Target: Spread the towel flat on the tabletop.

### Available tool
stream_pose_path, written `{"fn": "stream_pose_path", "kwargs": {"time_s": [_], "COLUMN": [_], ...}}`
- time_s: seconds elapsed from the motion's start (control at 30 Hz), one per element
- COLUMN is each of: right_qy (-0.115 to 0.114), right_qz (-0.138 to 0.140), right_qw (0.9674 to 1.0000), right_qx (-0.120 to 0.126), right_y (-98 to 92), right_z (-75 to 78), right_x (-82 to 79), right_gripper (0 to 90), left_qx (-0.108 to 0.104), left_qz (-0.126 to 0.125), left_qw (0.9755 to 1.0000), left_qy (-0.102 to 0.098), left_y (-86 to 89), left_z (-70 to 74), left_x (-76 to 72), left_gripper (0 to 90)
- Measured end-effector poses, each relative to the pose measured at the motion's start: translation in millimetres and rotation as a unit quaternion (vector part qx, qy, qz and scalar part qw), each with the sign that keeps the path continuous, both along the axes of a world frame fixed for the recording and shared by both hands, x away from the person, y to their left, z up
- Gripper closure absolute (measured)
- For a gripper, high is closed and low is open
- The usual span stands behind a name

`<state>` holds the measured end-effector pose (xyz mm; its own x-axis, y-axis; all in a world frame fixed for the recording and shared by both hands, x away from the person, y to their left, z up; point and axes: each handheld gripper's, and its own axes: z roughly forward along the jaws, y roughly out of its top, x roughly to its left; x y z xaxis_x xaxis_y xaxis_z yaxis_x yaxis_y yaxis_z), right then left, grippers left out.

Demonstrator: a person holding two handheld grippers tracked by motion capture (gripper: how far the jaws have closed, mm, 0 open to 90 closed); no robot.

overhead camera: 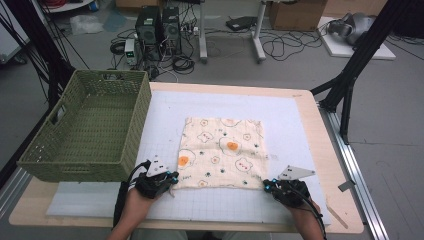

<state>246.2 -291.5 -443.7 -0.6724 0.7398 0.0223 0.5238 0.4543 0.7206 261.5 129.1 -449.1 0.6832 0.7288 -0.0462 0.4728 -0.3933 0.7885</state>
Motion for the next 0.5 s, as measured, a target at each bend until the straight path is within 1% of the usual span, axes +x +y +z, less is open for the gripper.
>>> {"fn": "stream_pose_path", "kwargs": {"time_s": [0.17,0.3,0.43,0.5], "right_qy": [0.008,0.014,0.019,0.018], "right_qz": [0.019,0.031,0.032,0.033], "right_qw": [0.9998,0.9994,0.9992,0.9992], "right_qx": [-0.004,-0.008,-0.013,-0.014], "right_y": [-0.8,-1.9,-4.2,-4.8], "right_z": [2.4,3.6,4.8,5.0], "right_x": [-11.8,-21.4,-29.4,-30.7], "right_gripper": [87.6,87.6,87.5,86.0], "left_qx": [-0.009,-0.011,-0.007,-0.01], "left_qz": [-0.004,-0.01,-0.022,-0.021], "left_qw": [0.9999,0.9998,0.9996,0.9996], "left_qy": [0.009,0.015,0.019,0.019], "left_y": [5.6,7.8,8.4,7.9], "left_z": [1.0,2.0,2.0,2.7], "left_x": [-11.0,-19.9,-28.7,-30.7], "left_gripper": [88.1,88.0,87.7,86.4]}}
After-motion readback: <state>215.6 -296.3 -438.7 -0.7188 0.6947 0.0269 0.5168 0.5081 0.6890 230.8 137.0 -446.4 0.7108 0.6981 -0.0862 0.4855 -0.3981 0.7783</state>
